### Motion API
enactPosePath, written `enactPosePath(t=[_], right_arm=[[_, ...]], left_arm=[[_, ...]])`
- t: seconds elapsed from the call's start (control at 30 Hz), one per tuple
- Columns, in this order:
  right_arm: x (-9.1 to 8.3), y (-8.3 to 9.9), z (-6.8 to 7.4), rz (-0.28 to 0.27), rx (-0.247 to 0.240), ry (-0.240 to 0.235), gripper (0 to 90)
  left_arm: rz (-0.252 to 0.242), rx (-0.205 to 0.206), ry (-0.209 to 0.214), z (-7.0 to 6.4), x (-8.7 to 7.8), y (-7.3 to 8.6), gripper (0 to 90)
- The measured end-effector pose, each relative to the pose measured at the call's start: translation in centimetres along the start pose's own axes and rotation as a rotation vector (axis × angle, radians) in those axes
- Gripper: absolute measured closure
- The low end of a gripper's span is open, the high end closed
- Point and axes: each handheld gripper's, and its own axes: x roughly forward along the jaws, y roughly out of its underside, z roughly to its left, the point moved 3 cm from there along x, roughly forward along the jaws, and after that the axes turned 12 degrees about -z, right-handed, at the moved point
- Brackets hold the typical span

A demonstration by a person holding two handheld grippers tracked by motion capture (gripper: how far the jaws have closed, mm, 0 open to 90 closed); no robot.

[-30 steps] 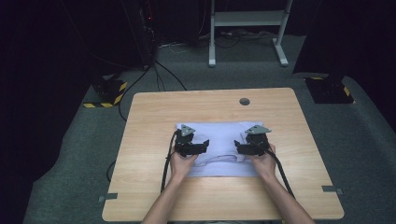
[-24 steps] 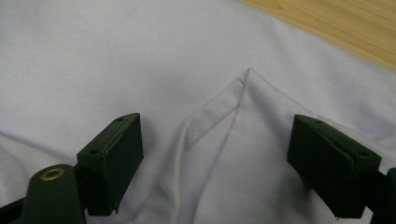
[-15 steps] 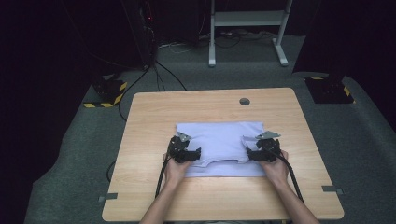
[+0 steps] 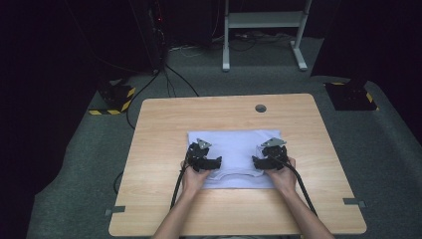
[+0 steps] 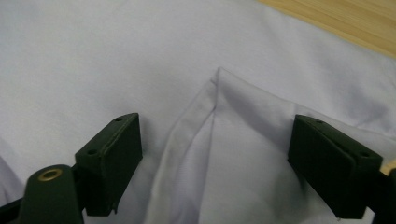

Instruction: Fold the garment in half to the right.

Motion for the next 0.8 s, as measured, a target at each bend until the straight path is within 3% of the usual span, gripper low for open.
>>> enactPosePath(t=[0.03, 0.1, 0.17, 0.27, 0.37, 0.53, 0.6, 0.73, 0.8], right_arm=[[-0.2, 0.2, -0.3, -0.005, 0.007, 0.009, 17.4], [-0.9, 0.6, -1.1, 0.003, -0.001, 0.032, 17.7], [-1.7, 1.2, -2.1, 0.003, 0.001, 0.055, 17.5], [-3.0, 2.3, -3.6, 0.007, 0.056, 0.055, 17.0], [-3.9, 2.8, -4.1, 0.007, 0.061, 0.062, 17.1], [-4.7, 0.9, -2.7, -0.087, 0.05, 0.047, 18.9], [-4.4, -0.2, -1.7, -0.113, 0.035, 0.02, 18.9], [-2.2, -1.4, 0.0, -0.09, 0.005, -0.004, 19.0], [-0.8, -1.3, 0.2, -0.053, 0.005, 0.001, 18.7]], left_arm=[[-0.009, 0.012, 0.002, 0.1, -0.2, 0.1, 14.4], [0.007, 0.066, -0.037, 0.3, -0.6, 0.5, 15.7], [-0.003, 0.039, -0.029, 0.8, -1.1, 0.9, 15.3], [0.0, 0.023, -0.033, 1.4, -2.0, 1.4, 15.9], [-0.014, -0.007, -0.019, 1.6, -2.5, 1.3, 16.1], [-0.09, -0.037, 0.014, 1.1, -2.7, 0.1, 15.5], [-0.085, -0.034, 0.031, 0.5, -2.2, -0.4, 14.8], [-0.066, -0.045, 0.045, -0.1, -0.7, -1.0, 14.7], [-0.041, -0.042, 0.027, 0.0, 0.0, -0.8, 14.5]])
